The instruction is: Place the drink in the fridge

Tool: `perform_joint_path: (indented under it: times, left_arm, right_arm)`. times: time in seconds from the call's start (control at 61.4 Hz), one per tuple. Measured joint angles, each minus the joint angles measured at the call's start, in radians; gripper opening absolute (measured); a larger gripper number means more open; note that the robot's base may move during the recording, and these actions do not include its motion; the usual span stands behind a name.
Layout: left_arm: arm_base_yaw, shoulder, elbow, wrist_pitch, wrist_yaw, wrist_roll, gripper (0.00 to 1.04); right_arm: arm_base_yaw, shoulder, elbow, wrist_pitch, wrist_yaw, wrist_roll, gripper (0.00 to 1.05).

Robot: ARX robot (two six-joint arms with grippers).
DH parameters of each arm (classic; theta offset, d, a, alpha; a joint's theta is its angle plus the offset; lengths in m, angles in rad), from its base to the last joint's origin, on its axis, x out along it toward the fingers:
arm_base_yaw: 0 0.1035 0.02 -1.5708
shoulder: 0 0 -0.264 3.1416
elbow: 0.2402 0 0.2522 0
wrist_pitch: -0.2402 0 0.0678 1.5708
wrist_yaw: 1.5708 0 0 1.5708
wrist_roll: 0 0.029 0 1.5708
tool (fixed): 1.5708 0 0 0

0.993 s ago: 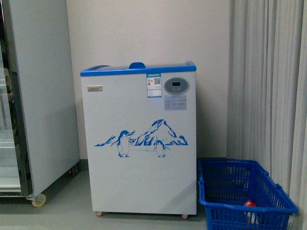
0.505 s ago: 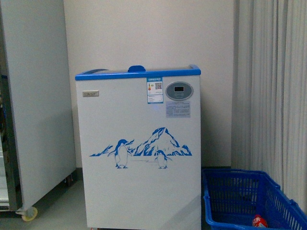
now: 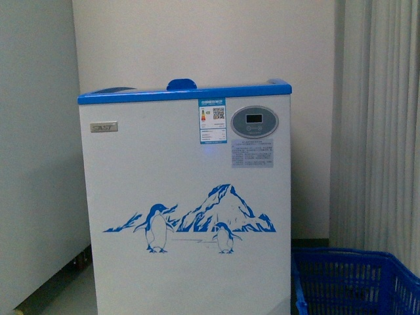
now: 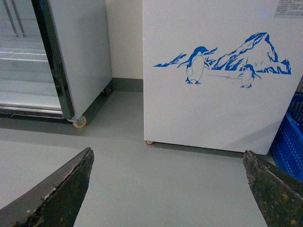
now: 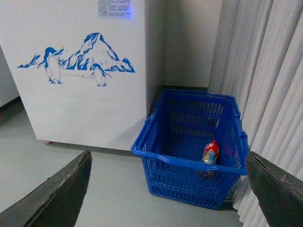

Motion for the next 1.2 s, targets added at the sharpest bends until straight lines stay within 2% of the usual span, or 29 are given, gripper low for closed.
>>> perform_joint_path:
  times: [1.123, 1.14, 1.205]
  left_arm:
    - [0.000, 0.000, 0.000, 0.000, 0.000, 0.000, 0.97]
    - [0.000, 0.000, 0.000, 0.000, 0.000, 0.000, 0.97]
    - [0.000, 0.000, 0.000, 0.000, 0.000, 0.000, 0.97]
  right_arm:
    - [0.000, 0.001, 0.000, 0.000, 0.003, 0.000, 0.97]
    - [0.002, 0.006, 0.002, -0.006, 0.007, 0.000, 0.97]
    - [-0.011, 0.180, 0.093, -0.197, 0.153, -0.046, 0.97]
